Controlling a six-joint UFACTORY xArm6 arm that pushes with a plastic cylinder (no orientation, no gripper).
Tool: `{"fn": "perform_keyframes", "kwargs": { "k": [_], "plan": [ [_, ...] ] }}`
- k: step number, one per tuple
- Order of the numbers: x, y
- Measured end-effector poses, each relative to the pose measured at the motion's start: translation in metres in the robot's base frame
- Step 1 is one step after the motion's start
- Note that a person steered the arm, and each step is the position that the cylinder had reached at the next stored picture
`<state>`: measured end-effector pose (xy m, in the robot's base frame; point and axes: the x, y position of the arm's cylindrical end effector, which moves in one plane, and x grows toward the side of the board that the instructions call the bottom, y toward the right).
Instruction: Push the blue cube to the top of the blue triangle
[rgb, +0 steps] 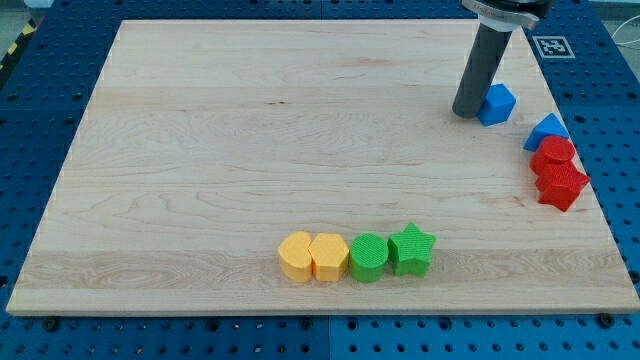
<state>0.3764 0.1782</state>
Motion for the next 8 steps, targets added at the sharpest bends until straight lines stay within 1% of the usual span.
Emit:
{"fn": "perform_keyframes", "kwargs": {
  "k": [3,5,8],
  "plan": [
    [-0.016,0.033],
    [-0.018,0.051],
    [-0.062,0.057]
  ]
}}
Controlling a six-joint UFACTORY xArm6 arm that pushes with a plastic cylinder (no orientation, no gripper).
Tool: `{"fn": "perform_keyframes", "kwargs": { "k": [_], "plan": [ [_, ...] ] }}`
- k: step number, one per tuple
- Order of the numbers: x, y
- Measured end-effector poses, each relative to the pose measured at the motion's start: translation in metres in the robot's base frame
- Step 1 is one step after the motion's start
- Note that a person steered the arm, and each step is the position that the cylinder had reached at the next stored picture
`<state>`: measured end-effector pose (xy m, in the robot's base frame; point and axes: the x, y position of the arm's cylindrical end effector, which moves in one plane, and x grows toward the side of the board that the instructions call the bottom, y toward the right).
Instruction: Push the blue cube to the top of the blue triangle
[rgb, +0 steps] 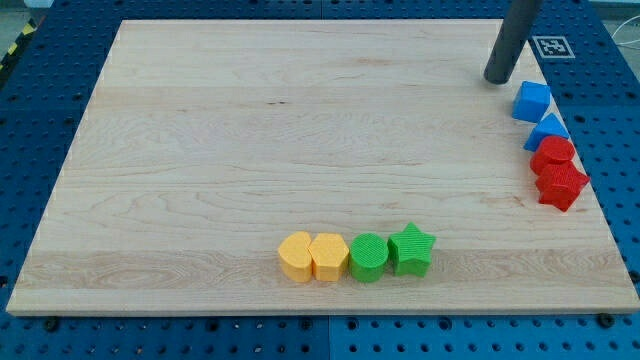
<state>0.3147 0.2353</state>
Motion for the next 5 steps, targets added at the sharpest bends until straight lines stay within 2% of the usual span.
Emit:
{"fn": "perform_keyframes", "kwargs": {
  "k": [2,5],
  "plan": [
    [0.01,0.034],
    [0.038,0.035]
  ]
}}
